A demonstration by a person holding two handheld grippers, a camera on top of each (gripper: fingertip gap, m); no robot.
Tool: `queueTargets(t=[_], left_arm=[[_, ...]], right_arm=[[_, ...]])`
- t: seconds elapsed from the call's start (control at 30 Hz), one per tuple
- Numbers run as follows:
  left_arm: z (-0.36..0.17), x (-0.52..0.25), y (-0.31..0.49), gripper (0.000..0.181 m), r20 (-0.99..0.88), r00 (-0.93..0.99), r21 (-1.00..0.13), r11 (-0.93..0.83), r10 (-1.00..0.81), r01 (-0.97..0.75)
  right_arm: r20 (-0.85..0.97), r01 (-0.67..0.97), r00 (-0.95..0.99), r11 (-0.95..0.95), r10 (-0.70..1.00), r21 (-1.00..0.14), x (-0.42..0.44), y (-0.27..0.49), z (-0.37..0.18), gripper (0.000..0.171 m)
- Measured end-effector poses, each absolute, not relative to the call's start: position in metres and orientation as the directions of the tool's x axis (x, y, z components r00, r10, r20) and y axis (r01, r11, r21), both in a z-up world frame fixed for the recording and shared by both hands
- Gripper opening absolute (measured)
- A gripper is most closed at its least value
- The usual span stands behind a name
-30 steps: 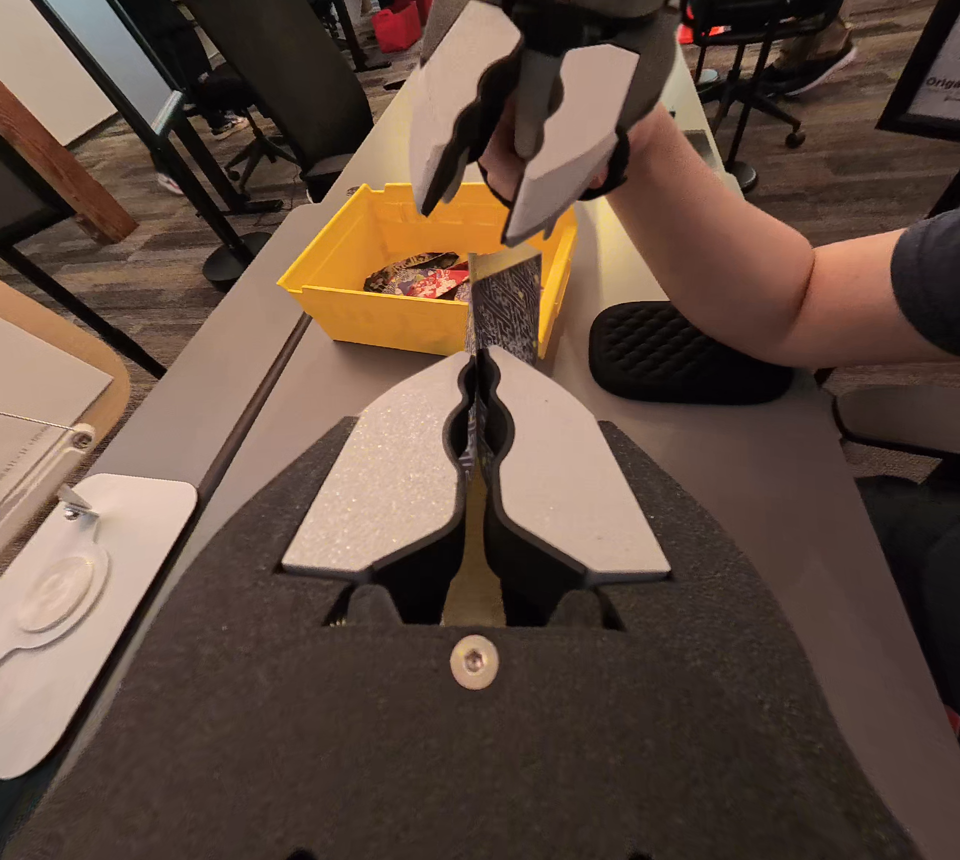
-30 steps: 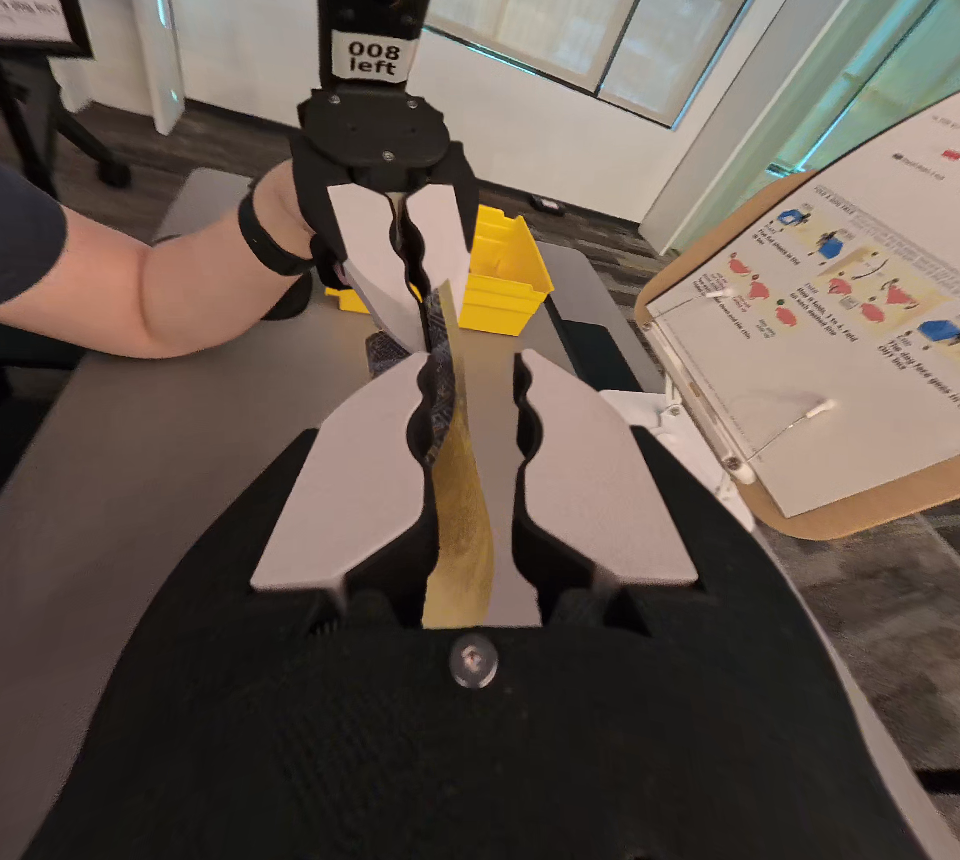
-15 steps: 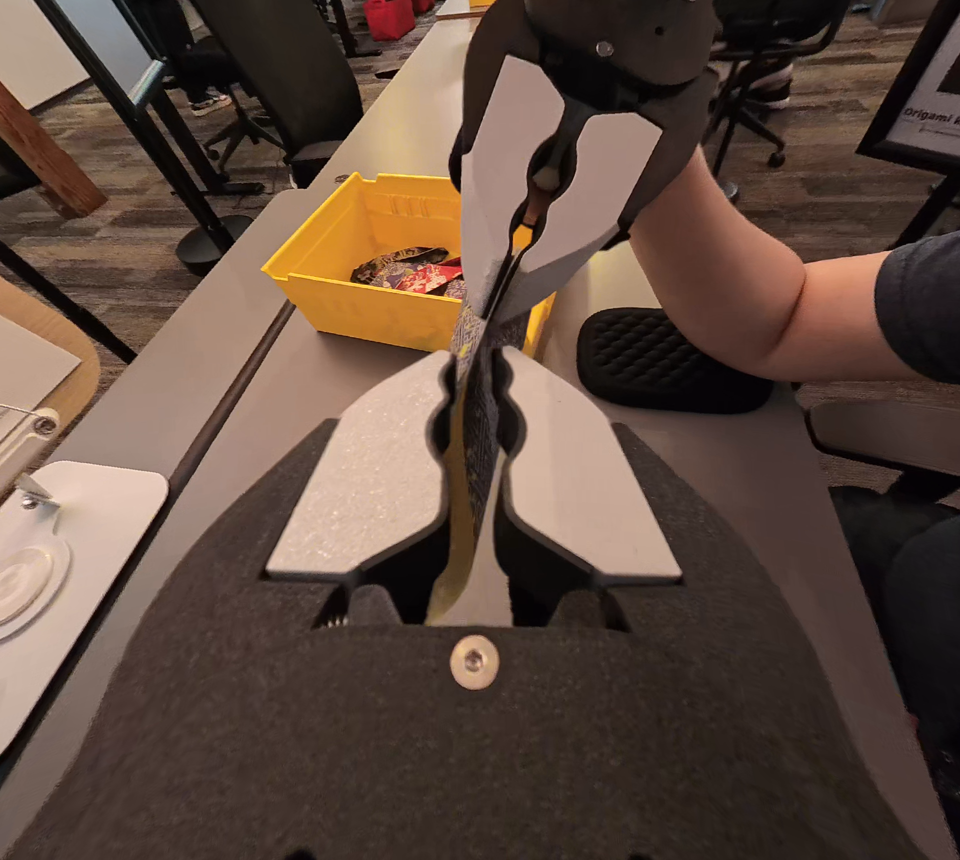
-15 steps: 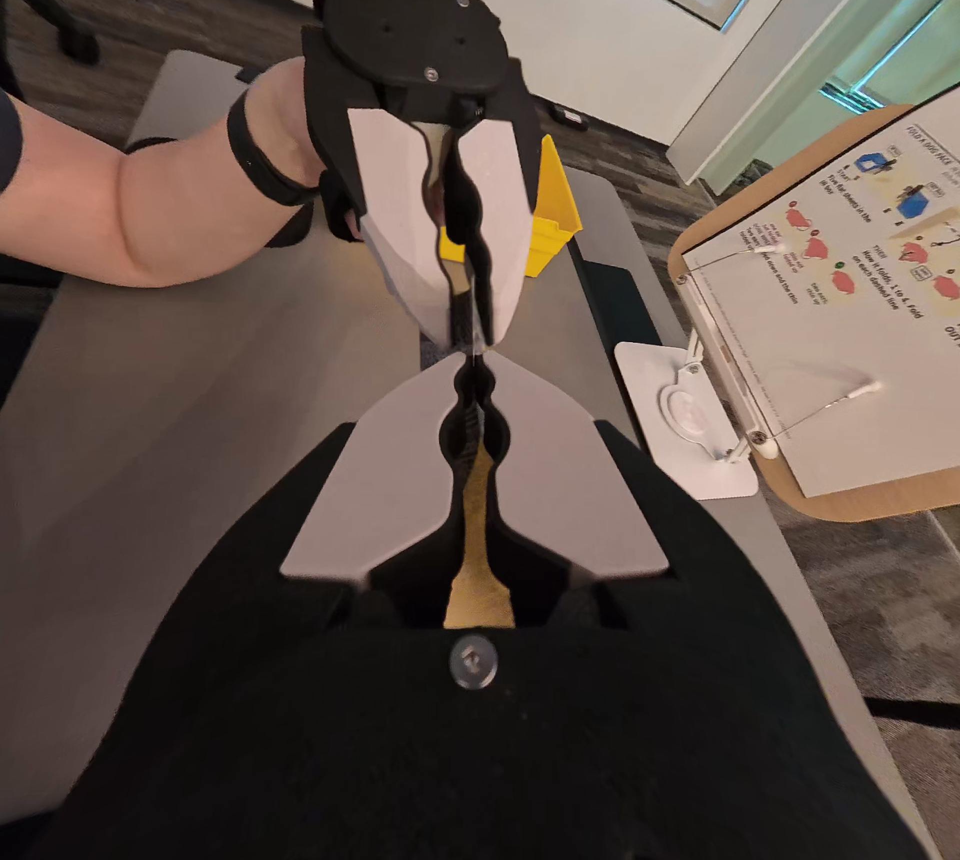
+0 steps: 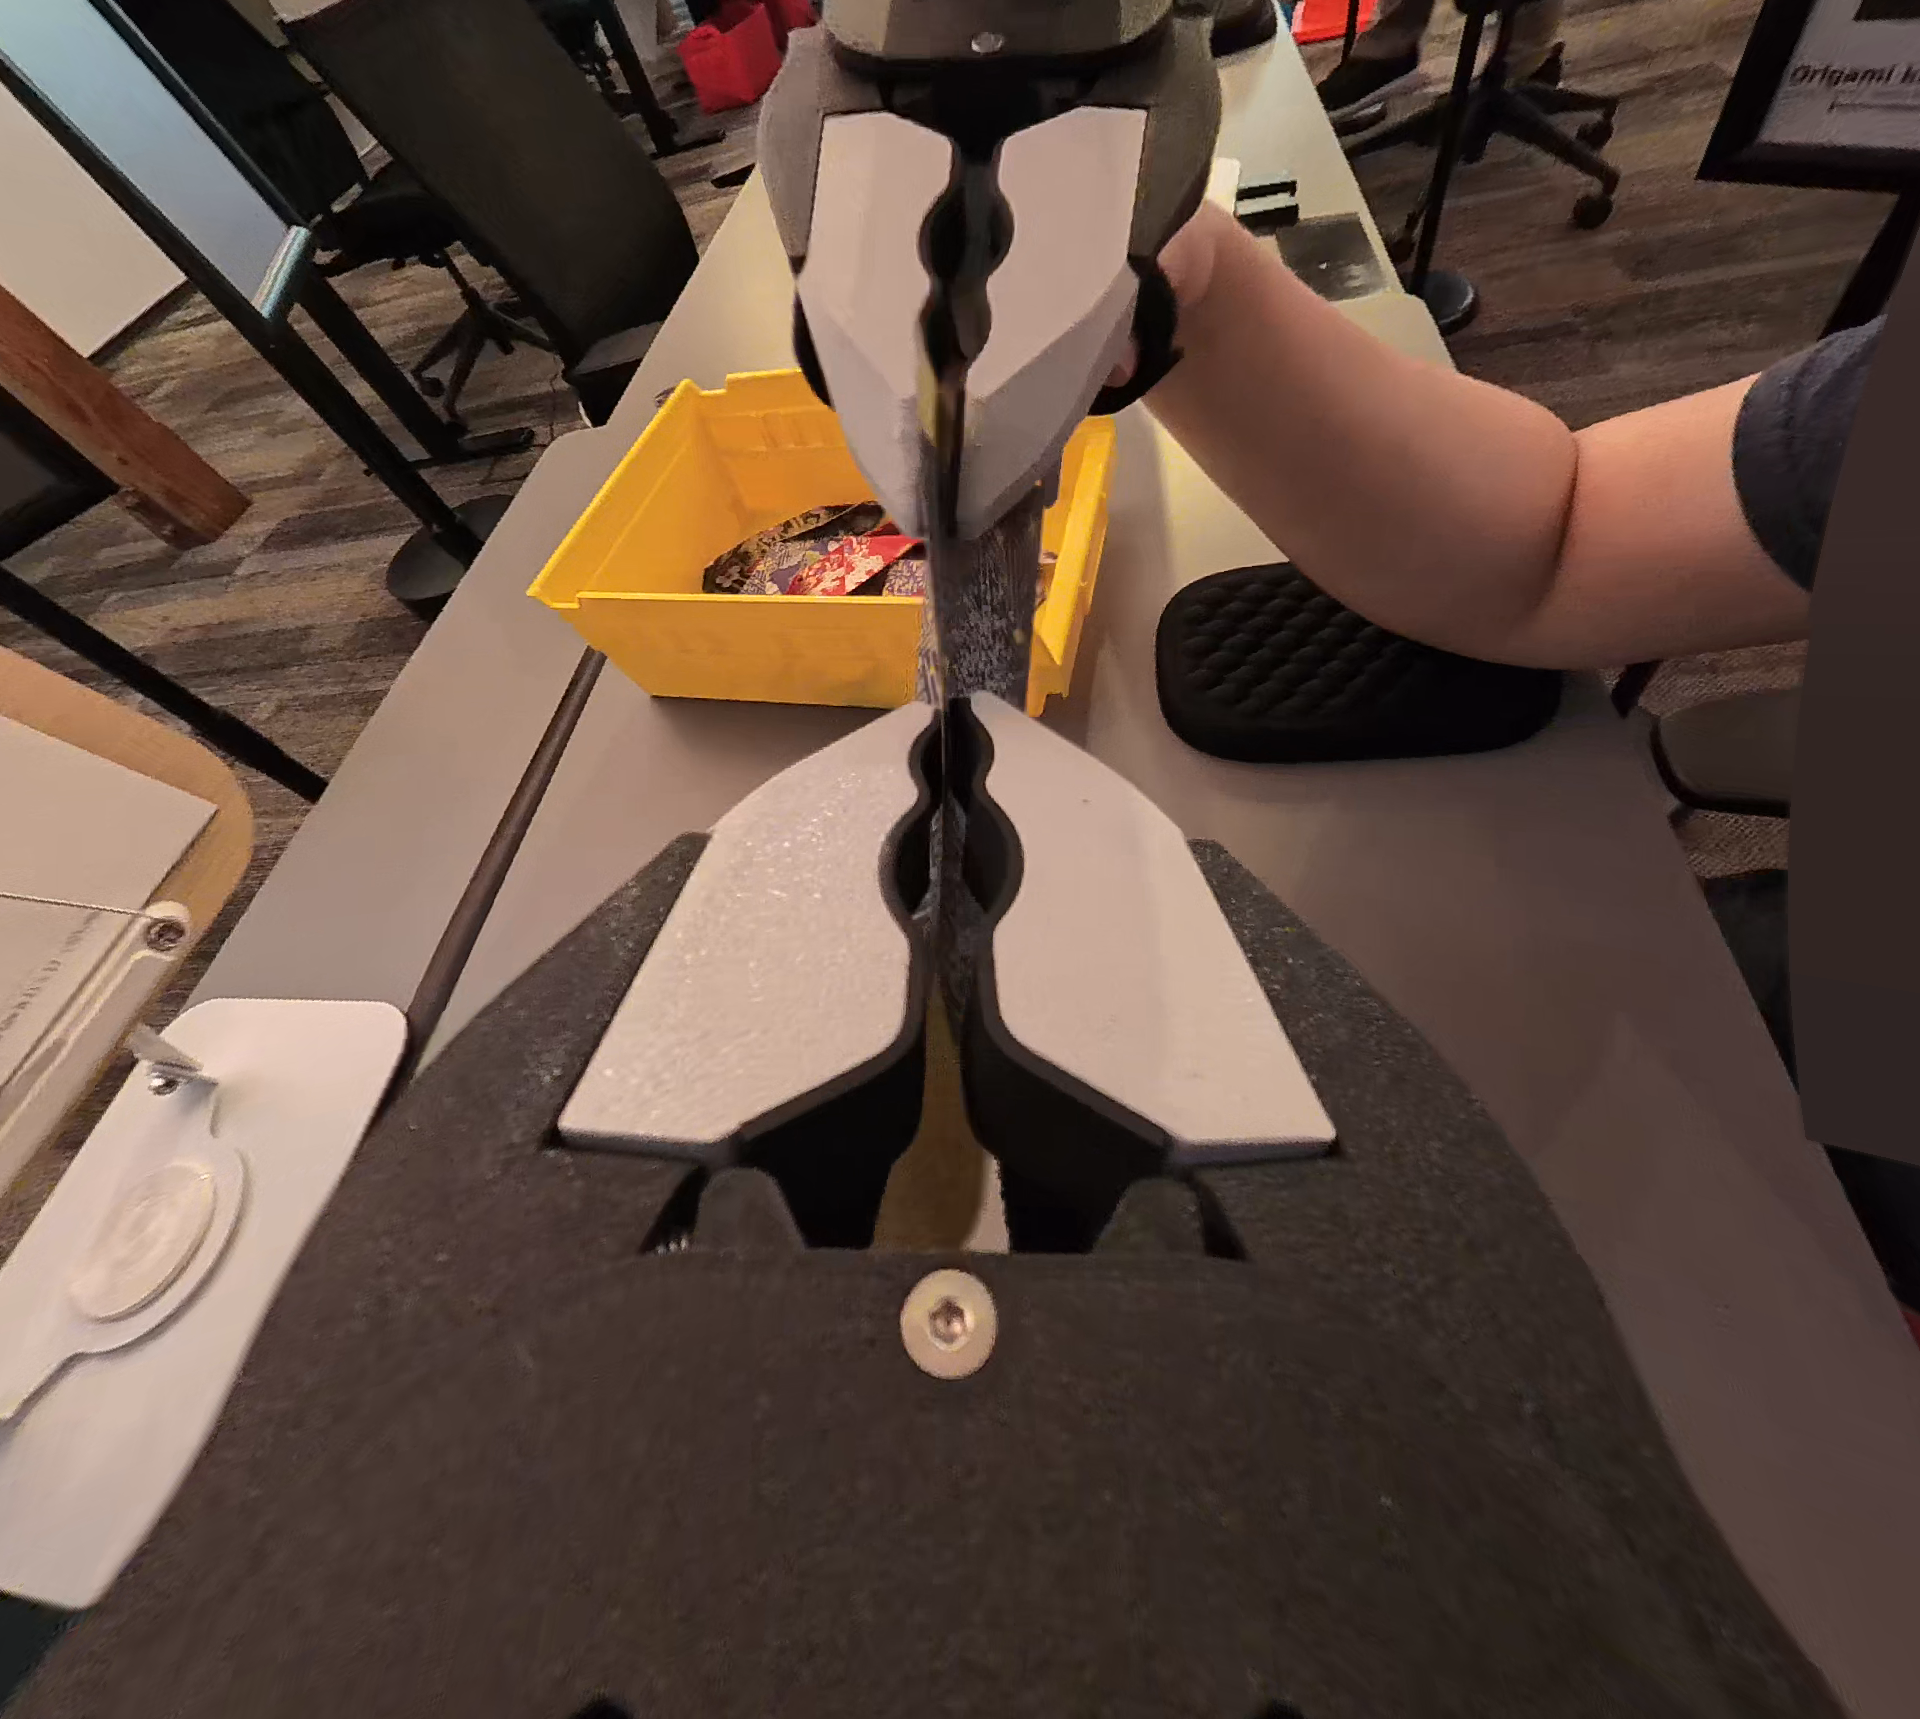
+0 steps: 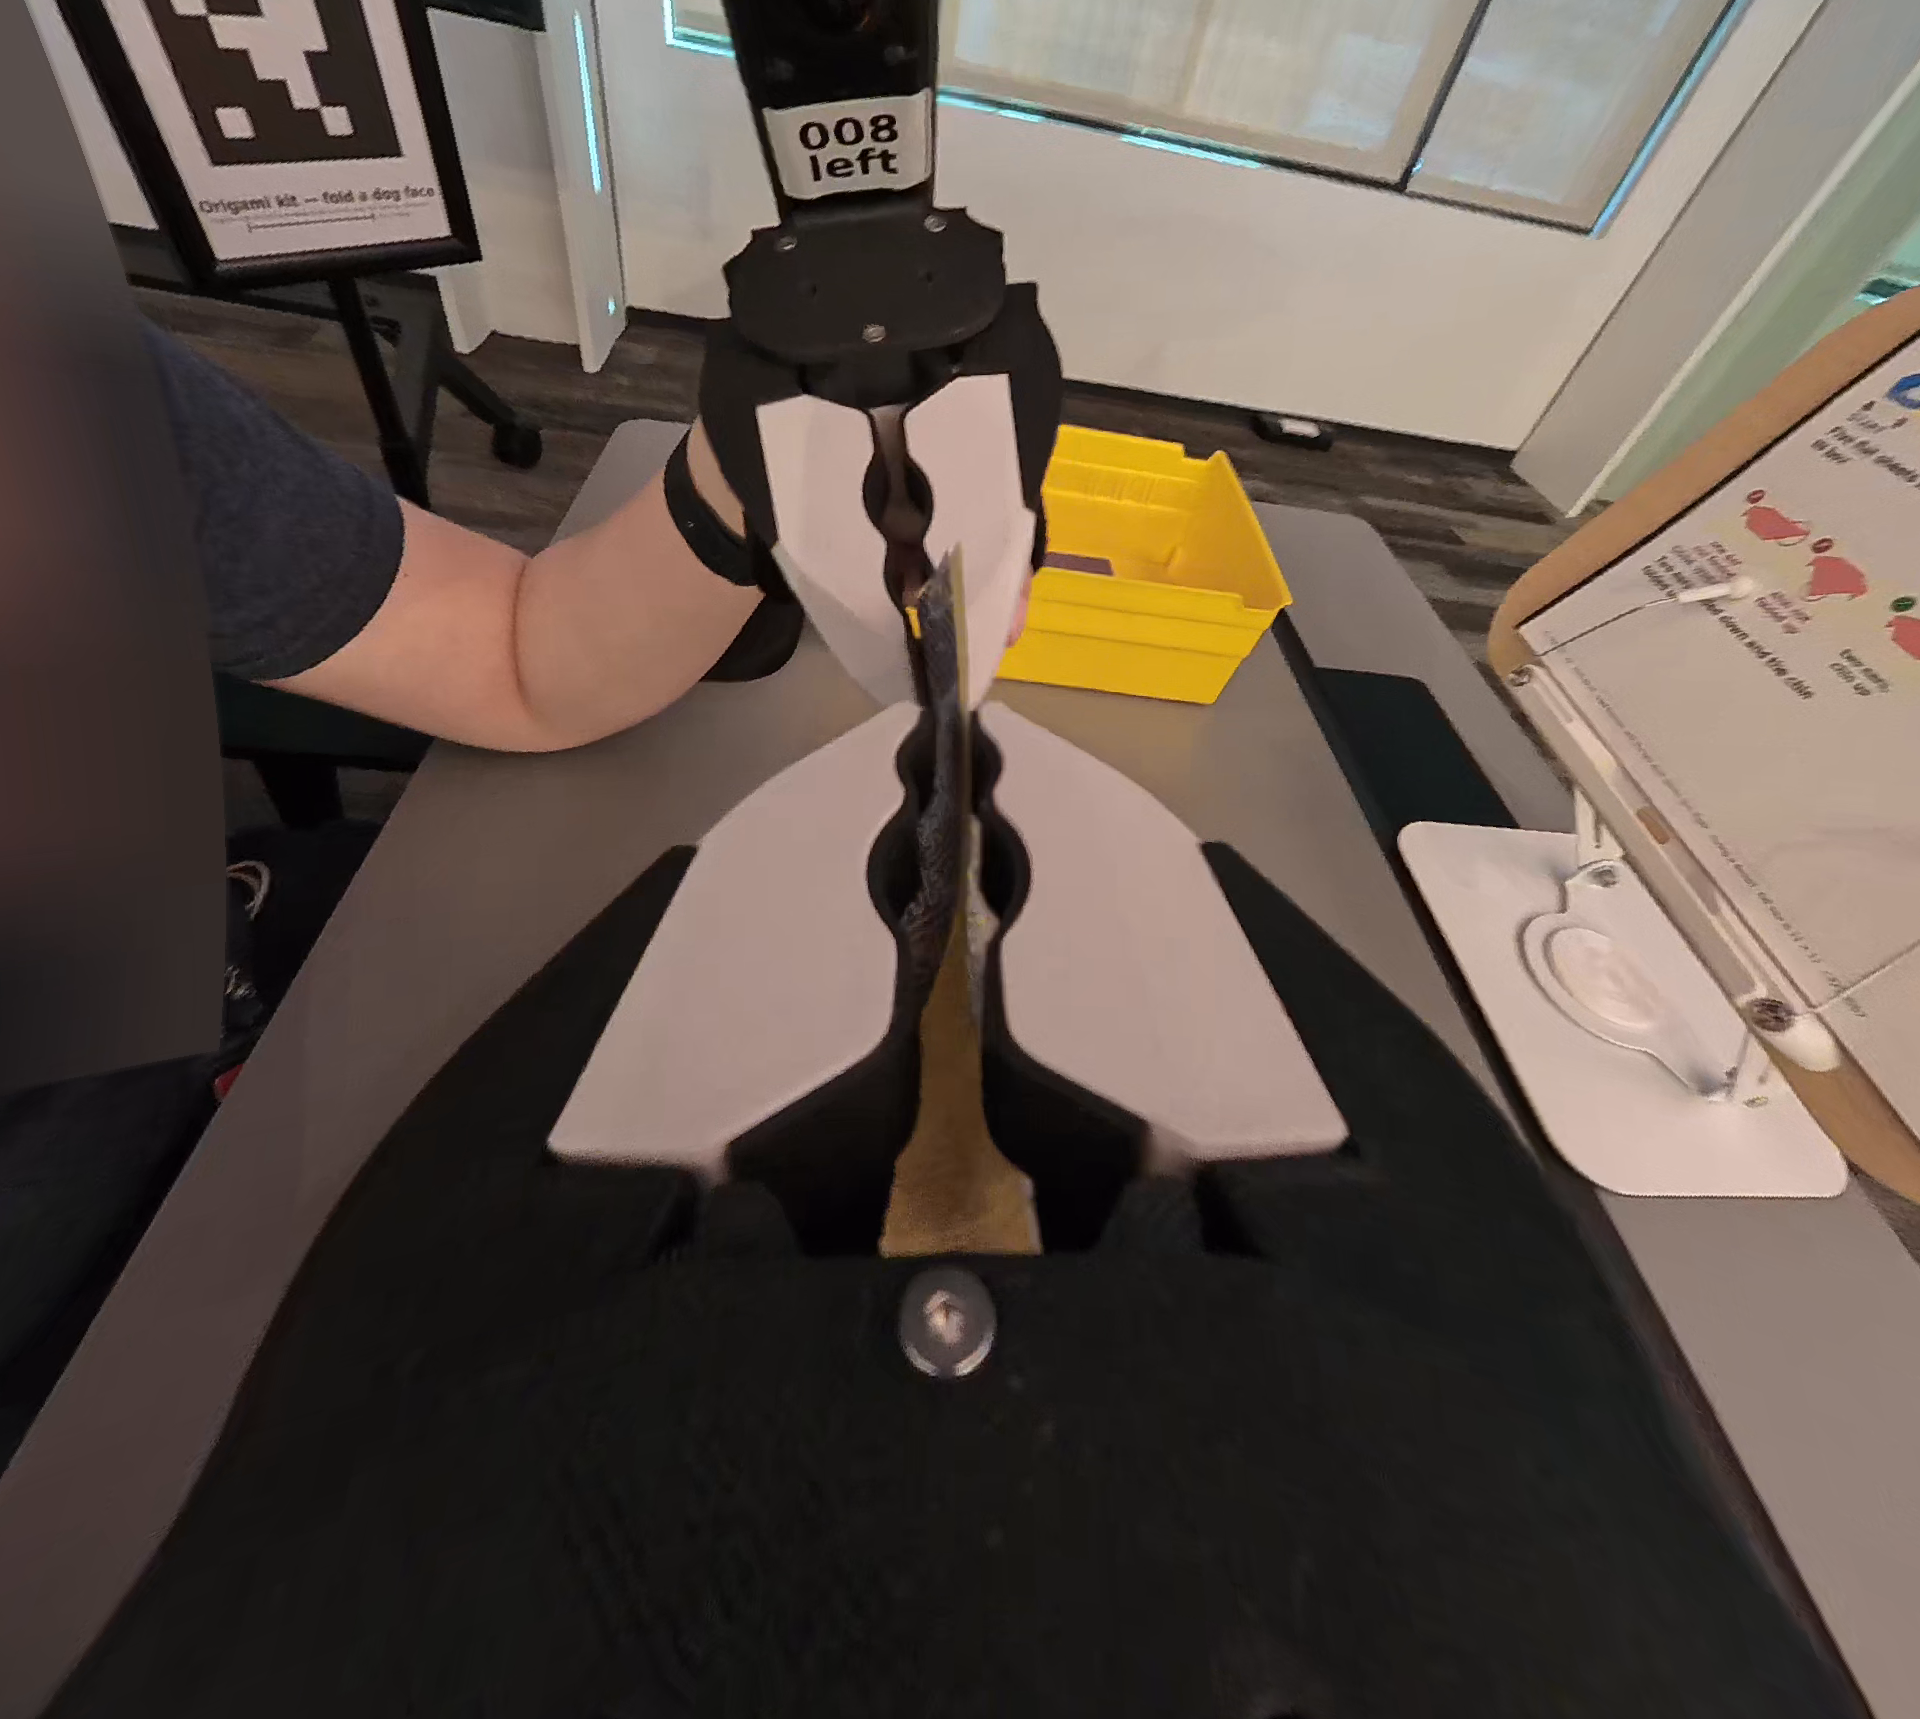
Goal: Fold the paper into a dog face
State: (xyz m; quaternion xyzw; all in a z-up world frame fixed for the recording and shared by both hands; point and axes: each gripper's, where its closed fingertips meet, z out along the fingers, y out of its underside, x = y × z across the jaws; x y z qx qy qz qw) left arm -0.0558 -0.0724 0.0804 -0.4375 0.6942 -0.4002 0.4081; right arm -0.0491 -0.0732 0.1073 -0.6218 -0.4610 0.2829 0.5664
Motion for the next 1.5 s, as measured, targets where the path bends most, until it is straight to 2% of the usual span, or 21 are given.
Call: queueTargets(t=[0.1,0.2,0.27,0.33,0.43,0.53,1.07,1.23,1.4,1.5], left_arm=[[0.084,-0.057,-0.071,0.000,-0.171,-0.286,-0.928,0.252,-0.943,-0.276],[0.089,-0.057,-0.065,0.000,-0.152,-0.255,-0.942,0.219,-0.955,-0.255],[0.093,-0.059,-0.061,0.000,-0.152,-0.237,-0.947,0.210,-0.960,-0.243],[0.094,-0.060,-0.060,0.000,-0.158,-0.232,-0.947,0.214,-0.960,-0.240],[0.095,-0.061,-0.059,0.000,-0.166,-0.226,-0.947,0.219,-0.960,-0.234],[0.097,-0.060,-0.060,0.000,-0.173,-0.223,-0.948,0.224,-0.959,-0.225],[0.102,-0.063,-0.061,0.000,-0.192,-0.220,-0.951,0.237,-0.956,-0.199],[0.104,-0.064,-0.059,0.000,-0.186,-0.210,-0.955,0.227,-0.960,-0.192],[0.105,-0.064,-0.060,0.000,-0.190,-0.214,-0.955,0.231,-0.958,-0.186],[0.104,-0.063,-0.063,0.000,-0.197,-0.220,-0.953,0.240,-0.955,-0.185]], right_arm=[[0.229,0.273,0.487,0.102,0.843,-0.957,-0.043,-0.064,0.112,0.024],[0.363,0.338,0.551,0.196,0.751,-0.920,-0.034,-0.063,0.123,0.031],[0.439,0.375,0.584,0.253,0.682,-0.892,-0.025,-0.069,0.134,0.028],[0.447,0.370,0.552,0.273,0.704,-0.888,-0.026,-0.084,0.139,0.017],[0.409,0.449,0.503,0.174,0.762,-0.877,-0.029,-0.090,0.120,0.012],[0.456,0.546,0.542,0.117,0.706,-0.830,-0.020,-0.074,0.106,0.013],[0.283,0.389,0.594,0.039,0.754,-0.921,-0.013,-0.074,0.117,0.012],[0.264,0.335,0.565,0.074,0.782,-0.939,-0.016,-0.089,0.129,0.009],[0.282,0.402,0.584,0.031,0.761,-0.915,-0.013,-0.079,0.115,0.009],[0.250,0.387,0.576,0.010,0.779,-0.922,-0.016,-0.076,0.111,0.010]])
